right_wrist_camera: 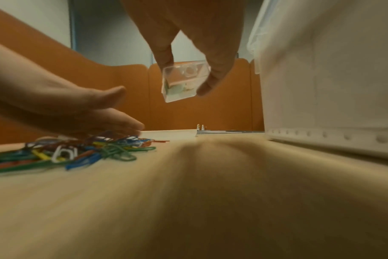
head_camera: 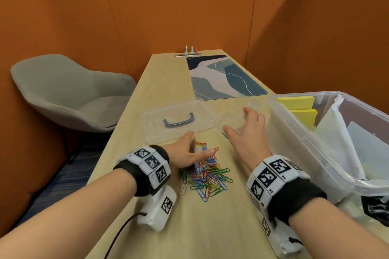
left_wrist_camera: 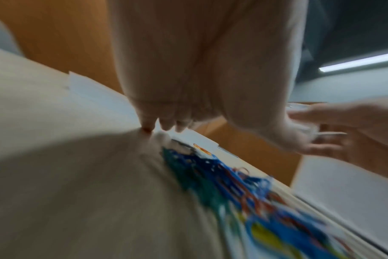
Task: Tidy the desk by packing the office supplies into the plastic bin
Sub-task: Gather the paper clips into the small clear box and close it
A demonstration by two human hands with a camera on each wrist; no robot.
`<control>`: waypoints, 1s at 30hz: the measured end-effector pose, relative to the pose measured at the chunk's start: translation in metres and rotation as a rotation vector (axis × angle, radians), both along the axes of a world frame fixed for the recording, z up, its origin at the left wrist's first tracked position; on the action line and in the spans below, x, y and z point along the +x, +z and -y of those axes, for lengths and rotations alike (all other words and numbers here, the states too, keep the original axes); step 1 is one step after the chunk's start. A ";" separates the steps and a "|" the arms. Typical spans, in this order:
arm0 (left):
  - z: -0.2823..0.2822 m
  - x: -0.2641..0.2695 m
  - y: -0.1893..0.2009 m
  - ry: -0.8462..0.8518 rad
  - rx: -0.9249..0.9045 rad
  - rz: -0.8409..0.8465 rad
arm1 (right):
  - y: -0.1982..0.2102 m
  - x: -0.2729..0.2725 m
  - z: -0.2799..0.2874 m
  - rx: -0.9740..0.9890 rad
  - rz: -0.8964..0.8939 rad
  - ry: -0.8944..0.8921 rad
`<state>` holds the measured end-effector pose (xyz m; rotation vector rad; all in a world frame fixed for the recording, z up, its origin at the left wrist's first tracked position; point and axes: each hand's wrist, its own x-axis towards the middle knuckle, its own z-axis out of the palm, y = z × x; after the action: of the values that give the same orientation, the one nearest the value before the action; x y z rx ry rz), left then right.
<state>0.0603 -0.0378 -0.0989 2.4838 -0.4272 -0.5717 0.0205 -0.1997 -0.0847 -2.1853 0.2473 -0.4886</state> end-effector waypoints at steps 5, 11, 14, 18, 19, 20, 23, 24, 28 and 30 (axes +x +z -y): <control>0.019 0.002 0.000 -0.222 0.136 -0.032 | 0.002 -0.001 0.000 0.016 -0.037 -0.004; 0.017 -0.012 -0.012 -0.571 0.226 0.091 | 0.006 -0.004 -0.001 0.012 -0.113 0.025; 0.001 -0.018 -0.008 -0.596 0.195 0.175 | 0.005 -0.006 0.000 -0.016 -0.148 0.042; -0.016 -0.022 -0.002 -0.555 0.144 0.280 | 0.000 -0.002 0.000 0.007 -0.209 0.057; -0.018 -0.023 -0.002 -0.539 0.136 0.293 | -0.002 -0.001 0.000 0.024 -0.220 0.060; -0.019 -0.024 -0.001 -0.513 0.123 0.297 | -0.003 -0.001 -0.001 0.040 -0.231 0.067; -0.020 -0.024 0.001 -0.431 0.081 0.281 | -0.006 0.000 -0.003 0.076 -0.237 0.110; -0.019 -0.023 0.002 -0.414 0.084 0.276 | -0.006 0.000 -0.004 0.092 -0.237 0.129; -0.022 -0.016 0.004 -0.306 0.130 0.292 | -0.007 -0.001 -0.006 0.182 -0.255 0.222; -0.026 -0.012 0.009 -0.270 0.113 0.266 | -0.006 -0.003 -0.007 0.221 -0.260 0.261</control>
<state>0.0481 -0.0120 -0.0898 2.6394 -0.8654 -0.3760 0.0180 -0.1927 -0.0910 -2.0225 0.1434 -0.0285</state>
